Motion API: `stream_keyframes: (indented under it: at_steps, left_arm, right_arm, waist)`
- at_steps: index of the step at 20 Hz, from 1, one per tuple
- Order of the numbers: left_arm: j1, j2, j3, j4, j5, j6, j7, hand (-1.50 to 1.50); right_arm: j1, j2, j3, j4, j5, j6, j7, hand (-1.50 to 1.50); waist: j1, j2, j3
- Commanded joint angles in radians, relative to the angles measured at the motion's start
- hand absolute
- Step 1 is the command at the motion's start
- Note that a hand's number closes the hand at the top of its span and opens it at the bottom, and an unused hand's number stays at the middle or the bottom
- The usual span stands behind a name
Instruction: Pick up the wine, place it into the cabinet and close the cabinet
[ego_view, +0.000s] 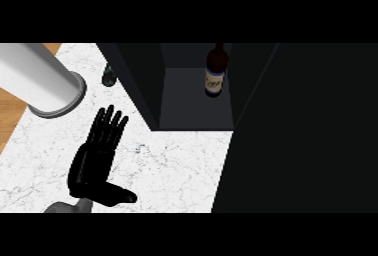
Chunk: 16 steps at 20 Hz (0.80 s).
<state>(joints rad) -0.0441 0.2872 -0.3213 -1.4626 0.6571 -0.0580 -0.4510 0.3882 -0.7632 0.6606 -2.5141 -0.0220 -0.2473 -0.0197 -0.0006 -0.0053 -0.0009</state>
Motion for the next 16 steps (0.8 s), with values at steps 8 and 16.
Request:
stream_keyframes:
  at_steps: [8, 16]
  left_arm:
    - [0.136, 0.188, 0.185, -0.095, 0.105, -0.14, 0.003, -1.5]
    - [0.107, 0.224, 0.237, -0.047, 0.139, -0.186, 0.048, -1.5]
  right_arm:
    - [-0.005, -0.025, 0.125, -0.193, 0.002, 0.073, 0.076, 1.5]
    - [-0.103, 0.033, 0.189, -0.223, 0.011, 0.055, 0.206, 1.5]
  waist:
    - [0.006, 0.0, -0.001]
    - [0.012, 0.003, -0.003]
